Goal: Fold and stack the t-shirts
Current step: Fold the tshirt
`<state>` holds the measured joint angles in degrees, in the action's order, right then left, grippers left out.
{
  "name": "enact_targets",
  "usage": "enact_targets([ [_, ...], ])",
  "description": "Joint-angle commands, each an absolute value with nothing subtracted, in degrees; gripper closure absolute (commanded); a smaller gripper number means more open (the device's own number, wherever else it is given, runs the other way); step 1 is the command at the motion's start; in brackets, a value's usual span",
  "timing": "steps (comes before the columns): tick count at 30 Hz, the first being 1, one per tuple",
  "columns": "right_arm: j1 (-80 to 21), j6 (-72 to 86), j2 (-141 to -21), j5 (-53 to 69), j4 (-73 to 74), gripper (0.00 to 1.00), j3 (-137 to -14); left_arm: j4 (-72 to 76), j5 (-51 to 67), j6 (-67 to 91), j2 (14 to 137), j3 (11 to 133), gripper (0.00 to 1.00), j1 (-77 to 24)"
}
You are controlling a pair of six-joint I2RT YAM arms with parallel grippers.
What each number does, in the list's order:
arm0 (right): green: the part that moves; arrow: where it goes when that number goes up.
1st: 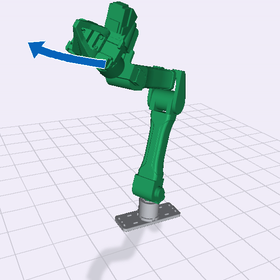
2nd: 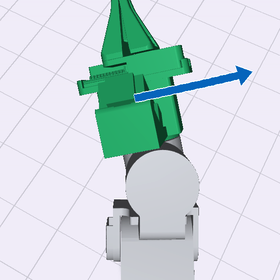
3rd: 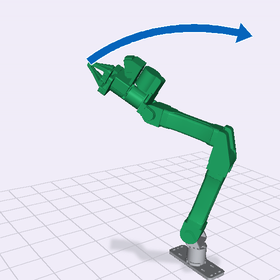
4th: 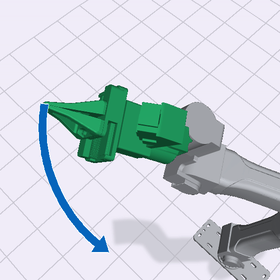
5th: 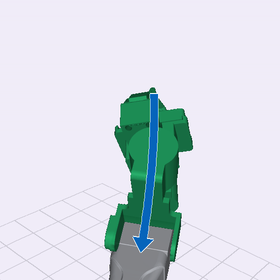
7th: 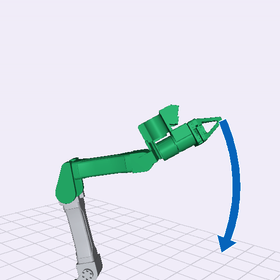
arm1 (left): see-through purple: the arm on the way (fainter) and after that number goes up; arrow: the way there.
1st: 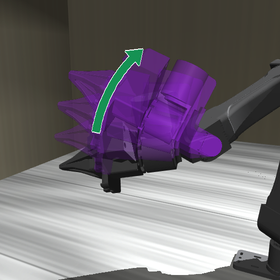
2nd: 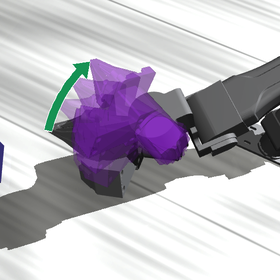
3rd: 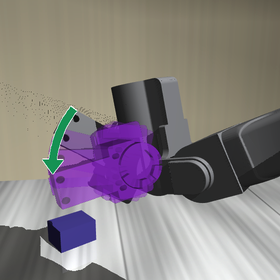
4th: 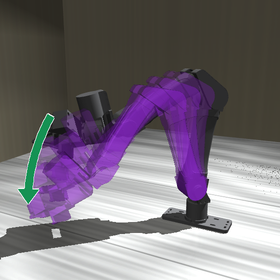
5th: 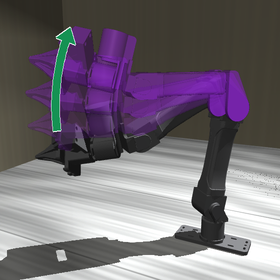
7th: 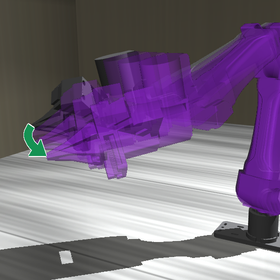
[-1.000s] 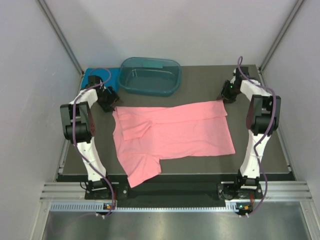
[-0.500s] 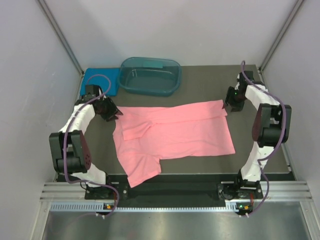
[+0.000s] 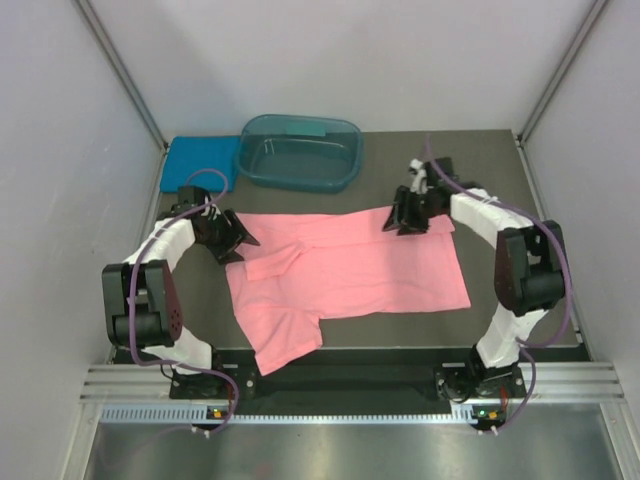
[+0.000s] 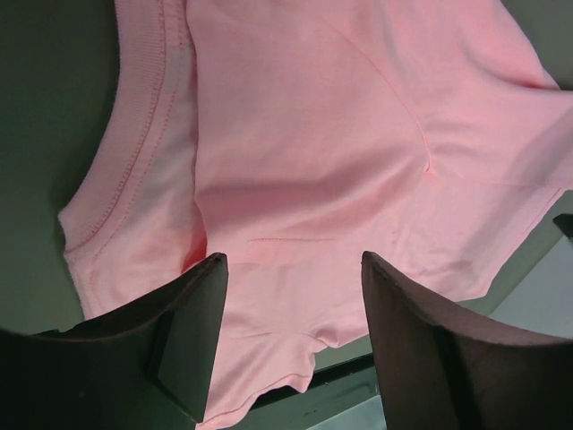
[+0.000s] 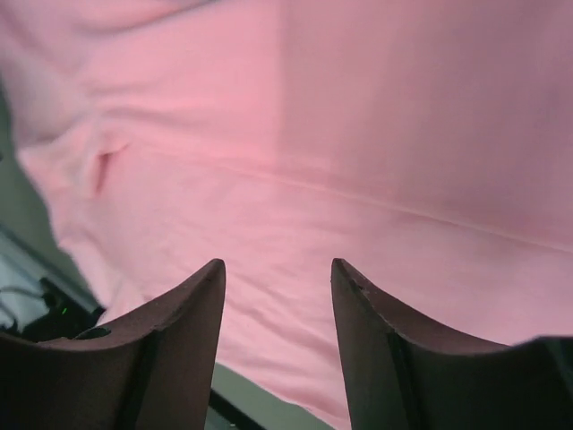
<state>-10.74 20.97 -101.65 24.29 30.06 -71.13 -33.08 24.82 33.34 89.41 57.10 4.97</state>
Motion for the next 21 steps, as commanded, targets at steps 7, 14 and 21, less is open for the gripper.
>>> enact_targets([
  [7, -30.84, 33.84, -106.96, 35.16, 11.51, 0.49, -74.79, -31.47, 23.91, 33.13, 90.0, 55.82, 0.41, 4.57],
  [14, -32.17, 35.51, -107.58, 35.33, 10.2, 0.5, -73.74, -30.06, 23.2, 32.87, 92.99, 54.67, 0.45, 4.48],
  [21, -32.08, 34.19, -104.24, 33.66, 10.37, 0.5, -68.04, -31.46, 19.43, 32.52, 91.58, 53.7, 0.39, 4.57],
])
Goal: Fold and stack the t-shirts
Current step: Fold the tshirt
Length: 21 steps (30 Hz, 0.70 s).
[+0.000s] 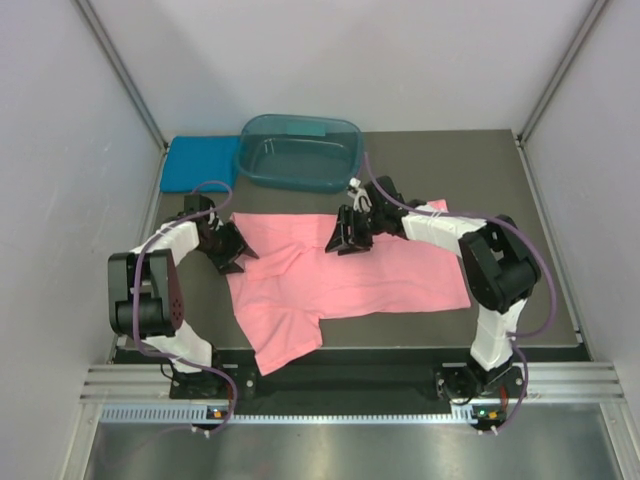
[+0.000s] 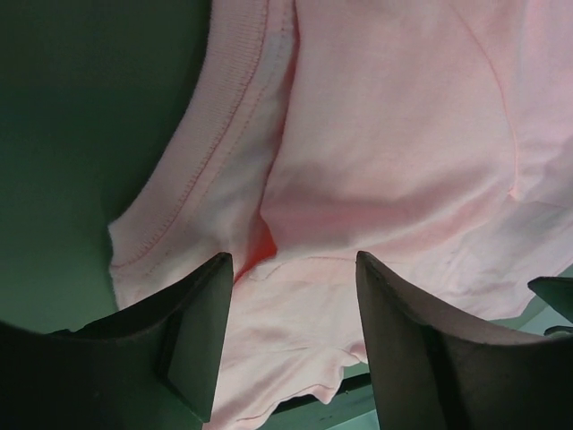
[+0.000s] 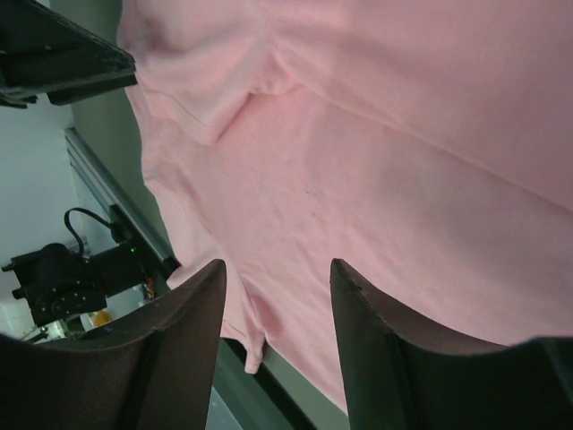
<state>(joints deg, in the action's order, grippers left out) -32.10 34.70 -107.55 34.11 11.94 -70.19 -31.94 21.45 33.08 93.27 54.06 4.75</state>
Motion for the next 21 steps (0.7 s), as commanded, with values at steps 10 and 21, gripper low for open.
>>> enact_targets([
  [10, -31.11, 33.75, -102.22, 33.4, 9.67, 0.5, -64.51, -27.07, 23.38, 33.05, 94.57, 54.31, 0.53, 4.57],
  [21, -30.06, 32.87, -101.95, 32.17, 11.34, 0.51, -63.98, -33.57, 17.86, 34.28, 90.35, 55.2, 1.0, 4.66],
])
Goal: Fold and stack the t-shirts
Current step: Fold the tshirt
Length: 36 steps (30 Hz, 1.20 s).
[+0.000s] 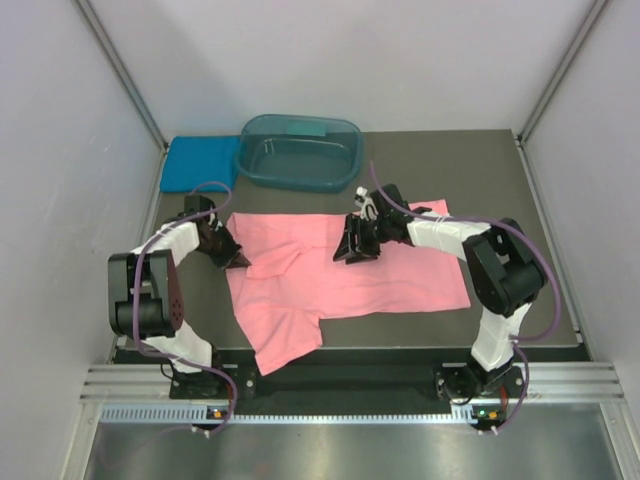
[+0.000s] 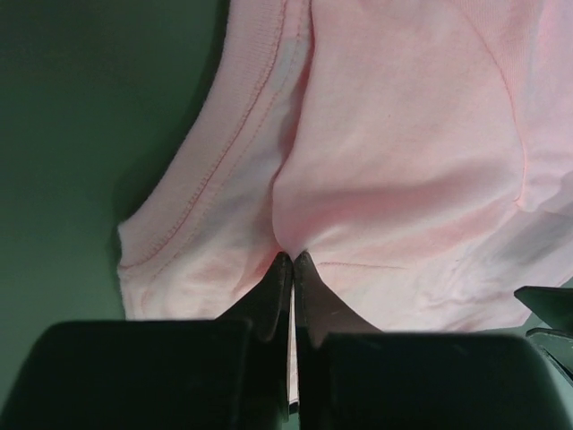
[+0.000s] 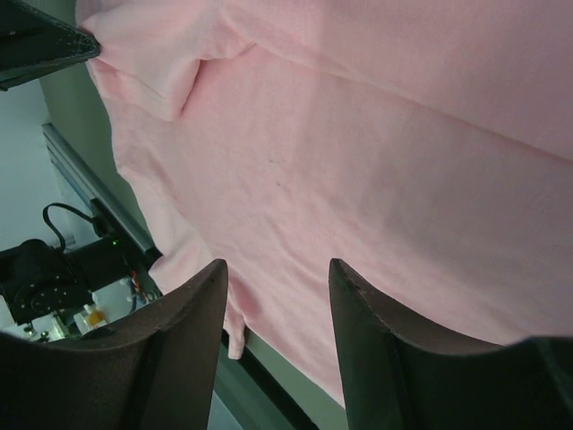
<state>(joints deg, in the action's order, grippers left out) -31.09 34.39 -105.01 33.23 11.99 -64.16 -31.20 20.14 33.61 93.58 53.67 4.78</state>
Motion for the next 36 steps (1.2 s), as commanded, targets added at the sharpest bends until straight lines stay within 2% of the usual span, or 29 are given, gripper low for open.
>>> enact_targets([
  [1, -29.8, 32.87, -101.78, 31.3, 11.77, 0.51, -63.98, -33.57, 17.15, 34.54, 89.66, 55.02, 1.0, 4.66],
  [4, -27.17, 33.05, -100.29, 29.19, 12.22, 0.51, -62.67, -34.63, 12.58, 34.02, 89.3, 55.19, 1.0, 4.83],
  [14, -15.83, 31.82, -95.1, 20.23, 16.87, 0.51, -56.53, -33.75, 13.8, 34.19, 90.44, 56.16, 1.0, 5.01],
  [19, -10.3, 31.56, -91.67, 11.79, 18.19, 0.65, -52.65, -33.58, 15.91, 33.4, 92.02, 56.43, 0.99, 4.92],
  [24, -6.6, 28.83, -92.9, 10.46, 19.16, 0.75, -51.33, -33.05, 17.31, 33.48, 92.72, 55.99, 0.84, 5.01],
  [25, -5.46, 28.57, -92.99, 10.11, 19.16, 0.79, -50.98, -33.05, 17.4, 33.4, 92.81, 55.81, 0.85, 5.01],
  [27, -4.31, 28.04, -93.34, 9.32, 19.07, 0.82, -50.01, -33.66, 15.49, 33.31, 92.99, 55.81, 1.0, 5.01],
  [30, -1.59, 27.78, -93.95, 9.32, 18.99, 0.87, -48.43, -34.97, 14.07, 33.22, 93.43, 56.34, 1.0, 5.1],
  [36, 2.19, 26.98, -95.53, 8.96, 18.9, 0.88, -45.7, -35.69, 13.09, 33.84, 94.57, 56.34, 1.0, 5.1],
])
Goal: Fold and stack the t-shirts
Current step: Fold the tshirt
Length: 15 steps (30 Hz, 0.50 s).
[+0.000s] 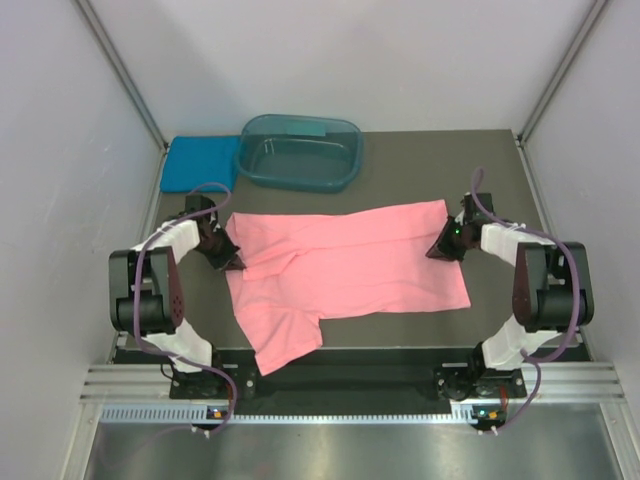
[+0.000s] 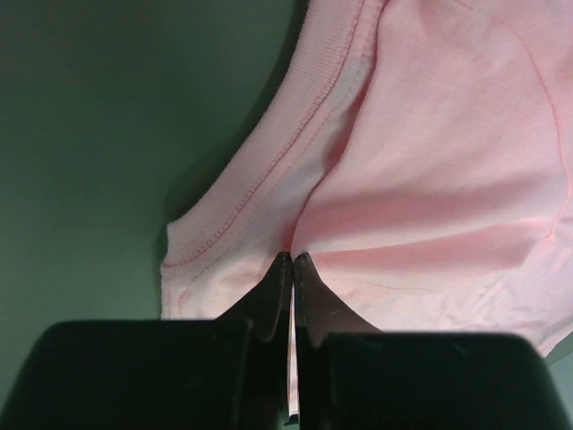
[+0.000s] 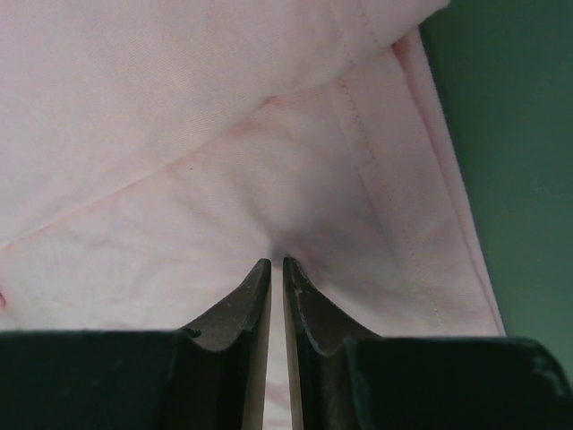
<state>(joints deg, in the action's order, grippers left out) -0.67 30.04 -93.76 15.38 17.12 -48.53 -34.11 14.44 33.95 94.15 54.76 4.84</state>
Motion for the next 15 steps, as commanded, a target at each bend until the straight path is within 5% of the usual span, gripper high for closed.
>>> enact_targets([
  [1, 2.46, 26.98, -95.8, 9.49, 18.9, 0.87, -45.44, -35.77, 13.44, 33.84, 94.48, 56.16, 1.0, 5.1],
  [4, 2.46, 26.19, -95.98, 10.02, 19.51, 0.86, -45.96, -37.17, 13.62, 33.92, 93.0, 56.34, 0.75, 5.1],
  [5, 2.46, 25.32, -95.02, 9.93, 20.21, 0.86, -46.4, -37.79, 12.4, 34.01, 92.12, 56.6, 0.58, 5.1],
  [9, 0.71, 20.22, -91.59, 5.38, 28.19, 0.76, -51.84, -41.48, 10.64, 35.15, 83.97, 57.22, 0.31, 5.1],
  [13, 0.44, 18.63, -86.85, 5.18, 34.53, 0.56, -54.84, -44.82, 10.46, 37.09, 76.84, 54.16, 0.33, 3.18],
  [15, -1.56, 18.28, -84.13, 6.06, 36.21, 0.53, -55.19, -44.91, 10.72, 39.18, 71.93, 51.26, 0.37, 1.15],
])
